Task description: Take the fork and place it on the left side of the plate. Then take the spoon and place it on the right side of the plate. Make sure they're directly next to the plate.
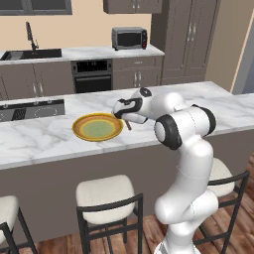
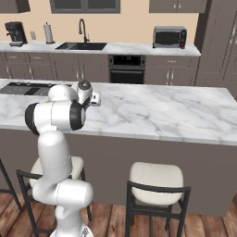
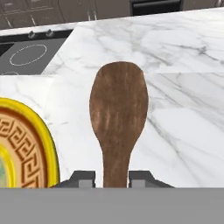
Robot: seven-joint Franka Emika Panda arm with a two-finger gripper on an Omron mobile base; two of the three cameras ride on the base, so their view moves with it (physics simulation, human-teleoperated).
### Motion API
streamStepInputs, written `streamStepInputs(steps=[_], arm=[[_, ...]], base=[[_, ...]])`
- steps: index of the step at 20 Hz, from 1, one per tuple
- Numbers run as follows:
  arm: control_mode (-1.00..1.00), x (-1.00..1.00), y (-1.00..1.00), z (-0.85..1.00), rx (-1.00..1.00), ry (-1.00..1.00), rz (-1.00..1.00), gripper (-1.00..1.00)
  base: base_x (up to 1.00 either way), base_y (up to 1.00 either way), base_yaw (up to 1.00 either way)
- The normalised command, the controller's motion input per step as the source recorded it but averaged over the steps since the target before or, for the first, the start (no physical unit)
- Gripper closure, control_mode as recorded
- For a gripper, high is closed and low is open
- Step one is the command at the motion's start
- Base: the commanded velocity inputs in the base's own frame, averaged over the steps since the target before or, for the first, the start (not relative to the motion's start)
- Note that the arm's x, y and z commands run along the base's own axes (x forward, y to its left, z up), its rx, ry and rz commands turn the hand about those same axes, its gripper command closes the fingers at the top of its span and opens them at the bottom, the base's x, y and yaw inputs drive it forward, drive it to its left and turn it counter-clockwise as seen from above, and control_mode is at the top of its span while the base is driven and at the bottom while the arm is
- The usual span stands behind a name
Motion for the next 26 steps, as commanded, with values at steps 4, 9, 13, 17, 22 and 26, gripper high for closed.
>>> streamStepInputs(steps=[4, 9, 13, 17, 22, 26], arm=[[-1.00, -0.02, 0.00, 0.00, 0.05, -0.12, 0.00, -1.00], [-1.00, -0.17, 0.00, 0.03, 0.09, -0.14, 0.00, -1.00], [-1.00, -0.54, -0.19, 0.43, 0.18, -0.19, 0.00, -1.00], [-1.00, -0.89, -0.43, 0.94, 0.20, -0.15, 0.00, -1.00], [-1.00, -1.00, -0.59, 0.91, 0.07, 0.04, -0.02, -1.00], [-1.00, -1.00, -0.66, 0.64, 0.00, 0.34, -0.07, -1.00]], base=[[0.00, 0.00, 0.00], [0.00, 0.00, 0.00], [0.00, 0.00, 0.00], [0.00, 0.00, 0.00], [0.00, 0.00, 0.00], [0.00, 0.00, 0.00]])
